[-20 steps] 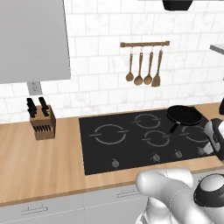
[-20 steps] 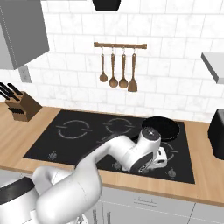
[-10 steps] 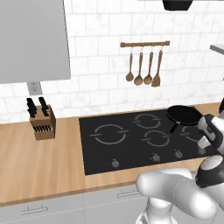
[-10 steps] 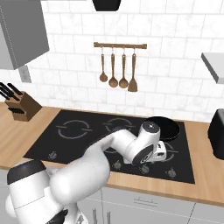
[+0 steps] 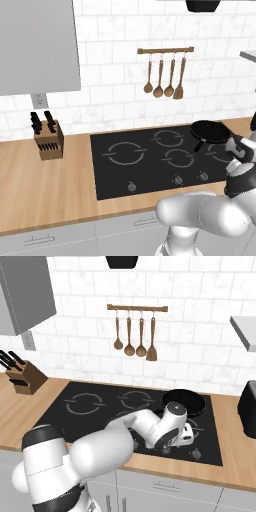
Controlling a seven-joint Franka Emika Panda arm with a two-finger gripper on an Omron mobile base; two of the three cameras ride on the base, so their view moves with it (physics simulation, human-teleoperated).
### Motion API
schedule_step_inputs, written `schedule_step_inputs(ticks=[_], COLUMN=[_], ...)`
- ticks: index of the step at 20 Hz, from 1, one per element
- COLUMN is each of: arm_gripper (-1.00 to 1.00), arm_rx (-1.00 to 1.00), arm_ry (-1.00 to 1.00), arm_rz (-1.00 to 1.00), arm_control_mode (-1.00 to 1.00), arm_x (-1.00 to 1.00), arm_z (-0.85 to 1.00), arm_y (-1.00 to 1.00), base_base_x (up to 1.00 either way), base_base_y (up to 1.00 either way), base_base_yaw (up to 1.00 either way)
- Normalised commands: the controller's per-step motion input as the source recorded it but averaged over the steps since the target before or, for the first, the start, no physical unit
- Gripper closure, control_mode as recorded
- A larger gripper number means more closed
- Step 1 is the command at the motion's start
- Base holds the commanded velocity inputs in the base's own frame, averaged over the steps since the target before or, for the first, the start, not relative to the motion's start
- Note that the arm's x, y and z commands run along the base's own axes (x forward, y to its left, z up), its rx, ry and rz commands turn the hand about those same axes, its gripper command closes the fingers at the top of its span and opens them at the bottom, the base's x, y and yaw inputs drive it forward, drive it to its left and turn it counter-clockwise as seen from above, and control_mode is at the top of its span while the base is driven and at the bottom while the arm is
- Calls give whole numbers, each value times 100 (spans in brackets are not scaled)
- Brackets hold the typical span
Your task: Turn off the rear right burner of the stove.
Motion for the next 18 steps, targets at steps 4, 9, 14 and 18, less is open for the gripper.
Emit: schedule_step_inputs(ticks=[4,9,14,18], arm_gripper=[-100,-100,-100,-100], arm_rx=[0,0,0,-5], arm_ry=[0,0,0,0], arm_rz=[0,0,0,3], arm_control_mode=[-100,-100,-100,-100], arm_x=[21,23,2,-10], arm_z=[-8,0,-6,-18], arm_y=[-4,0,0,0], base_base_x=[0,0,0,0], base_base_y=[0,0,0,0], base_base_yaw=[0,0,0,0])
